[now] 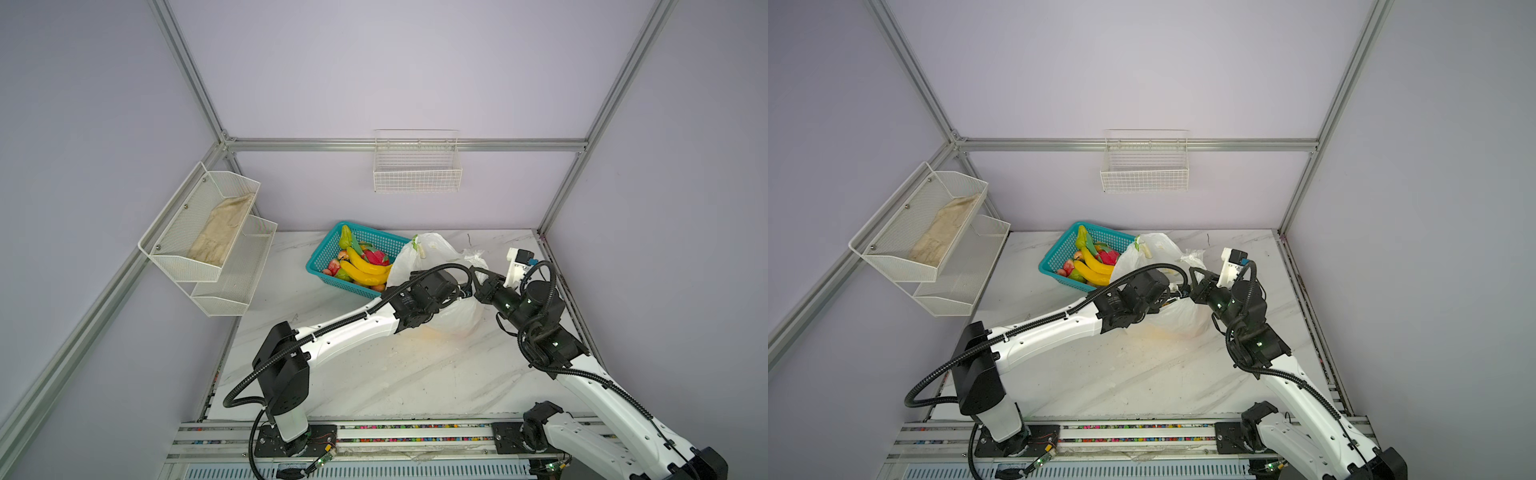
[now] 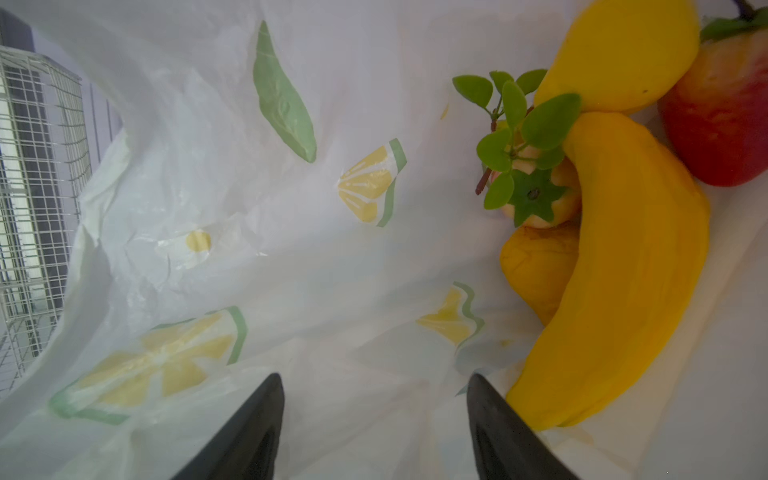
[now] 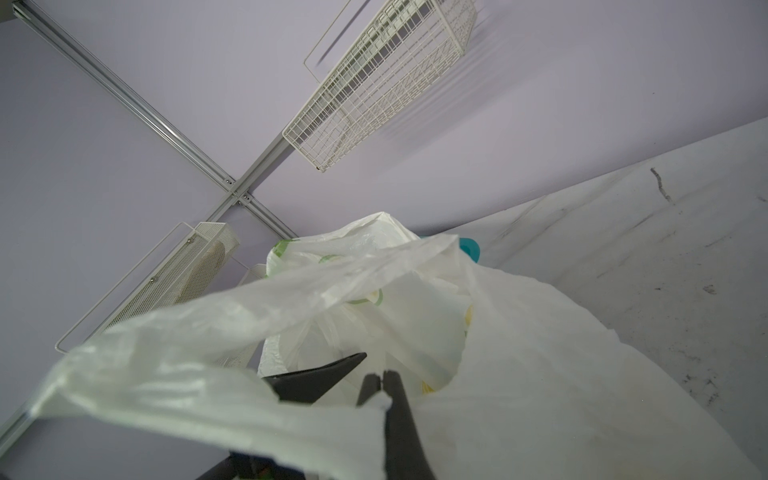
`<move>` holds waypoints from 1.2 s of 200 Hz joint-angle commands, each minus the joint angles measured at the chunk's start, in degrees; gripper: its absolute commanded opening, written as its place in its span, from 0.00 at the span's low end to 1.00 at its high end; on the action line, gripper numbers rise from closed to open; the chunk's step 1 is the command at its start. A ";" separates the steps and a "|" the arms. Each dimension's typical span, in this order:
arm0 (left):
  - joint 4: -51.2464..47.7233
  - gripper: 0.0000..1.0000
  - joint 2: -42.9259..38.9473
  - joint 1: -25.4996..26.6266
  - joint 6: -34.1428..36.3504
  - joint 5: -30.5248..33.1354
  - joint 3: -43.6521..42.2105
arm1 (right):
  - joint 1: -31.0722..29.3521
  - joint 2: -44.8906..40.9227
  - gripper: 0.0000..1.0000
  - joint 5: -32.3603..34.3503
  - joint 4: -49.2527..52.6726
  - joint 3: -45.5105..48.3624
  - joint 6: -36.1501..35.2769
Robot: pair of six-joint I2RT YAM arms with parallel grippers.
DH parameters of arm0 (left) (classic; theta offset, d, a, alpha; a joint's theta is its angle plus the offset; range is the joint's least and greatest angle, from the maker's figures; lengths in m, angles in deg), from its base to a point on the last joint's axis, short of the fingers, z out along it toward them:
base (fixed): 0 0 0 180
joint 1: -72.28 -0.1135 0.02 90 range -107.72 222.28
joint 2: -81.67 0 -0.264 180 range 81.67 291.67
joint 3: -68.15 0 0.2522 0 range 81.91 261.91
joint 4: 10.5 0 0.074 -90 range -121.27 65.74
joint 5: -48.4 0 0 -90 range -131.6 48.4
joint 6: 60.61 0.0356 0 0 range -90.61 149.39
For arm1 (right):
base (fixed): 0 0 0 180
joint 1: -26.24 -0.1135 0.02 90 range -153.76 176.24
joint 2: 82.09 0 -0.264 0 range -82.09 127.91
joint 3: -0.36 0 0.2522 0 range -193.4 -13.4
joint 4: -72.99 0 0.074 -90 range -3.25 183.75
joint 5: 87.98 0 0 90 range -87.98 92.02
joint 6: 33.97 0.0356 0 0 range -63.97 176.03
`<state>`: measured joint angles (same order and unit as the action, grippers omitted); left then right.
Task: Place the fake fruits into the plastic bag and tie a complex knot
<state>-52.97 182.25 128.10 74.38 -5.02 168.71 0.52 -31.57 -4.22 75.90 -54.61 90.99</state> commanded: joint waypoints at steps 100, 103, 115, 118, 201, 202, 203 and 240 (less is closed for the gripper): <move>18.89 0.00 -14.66 -5.75 -18.96 -13.27 -4.61 | -0.02 -2.62 0.00 4.08 0.39 0.70 -0.83; 18.95 0.00 -15.14 -6.05 -20.07 -14.60 -4.92 | -0.02 -2.65 0.00 4.17 0.44 0.65 -0.86; 19.21 0.00 -16.87 -7.23 -24.12 -19.08 -6.24 | 0.01 -2.50 0.00 4.46 0.55 0.36 -1.36; 19.23 0.00 -17.36 -7.63 -24.98 -20.16 -6.62 | -0.01 -2.45 0.00 4.60 0.69 0.24 -1.50; 6.36 0.39 -16.32 -8.64 -39.39 -26.97 -3.11 | -0.02 -1.88 0.00 5.67 2.92 -1.26 -5.58; 6.20 0.39 -16.26 -8.63 -39.51 -26.98 -2.94 | -0.03 -1.86 0.00 5.60 2.93 -1.25 -5.59; 6.07 0.39 -16.19 -8.62 -39.84 -26.95 -2.82 | 0.01 -1.84 0.00 5.61 2.94 -1.25 -5.64; -0.49 0.53 -13.41 -7.97 -45.08 -16.35 1.34 | -0.02 -2.19 0.00 5.41 3.36 -0.98 -5.69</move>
<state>-48.34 167.80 119.44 35.89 -28.60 163.62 0.52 -33.39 0.77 78.94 -54.63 86.07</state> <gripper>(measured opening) 0.505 0.046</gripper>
